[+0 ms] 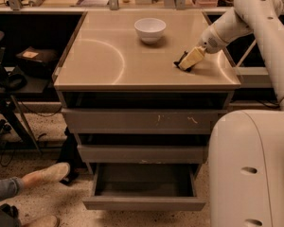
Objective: Place rxbar chocolate into bottom drawer
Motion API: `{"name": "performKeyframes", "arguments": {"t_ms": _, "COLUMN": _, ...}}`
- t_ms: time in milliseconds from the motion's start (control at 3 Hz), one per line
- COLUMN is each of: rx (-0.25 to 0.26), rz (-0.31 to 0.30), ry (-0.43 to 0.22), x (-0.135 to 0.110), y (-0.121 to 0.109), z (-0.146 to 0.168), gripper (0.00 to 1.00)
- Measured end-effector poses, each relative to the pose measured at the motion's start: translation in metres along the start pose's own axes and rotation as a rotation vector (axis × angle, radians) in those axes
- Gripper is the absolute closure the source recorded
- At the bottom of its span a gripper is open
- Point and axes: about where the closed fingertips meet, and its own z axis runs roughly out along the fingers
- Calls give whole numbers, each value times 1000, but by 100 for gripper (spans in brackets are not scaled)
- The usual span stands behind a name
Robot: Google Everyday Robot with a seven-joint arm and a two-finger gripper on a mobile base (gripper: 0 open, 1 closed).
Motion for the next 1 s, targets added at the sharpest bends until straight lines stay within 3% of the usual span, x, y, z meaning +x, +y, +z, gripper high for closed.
{"name": "performKeyframes", "arguments": {"t_ms": 333, "rx": 121, "rz": 48, "ry": -41, "x": 23, "y": -15, "z": -57, "gripper": 100}}
{"name": "performKeyframes", "arguments": {"t_ms": 667, "rx": 335, "rz": 134, "ry": -125, "x": 48, "y": -15, "z": -160, "gripper": 100}}
{"name": "performKeyframes", "arguments": {"t_ms": 1000, "rx": 505, "rz": 178, "ry": -245, "x": 37, "y": 25, "z": -253, "gripper": 100}}
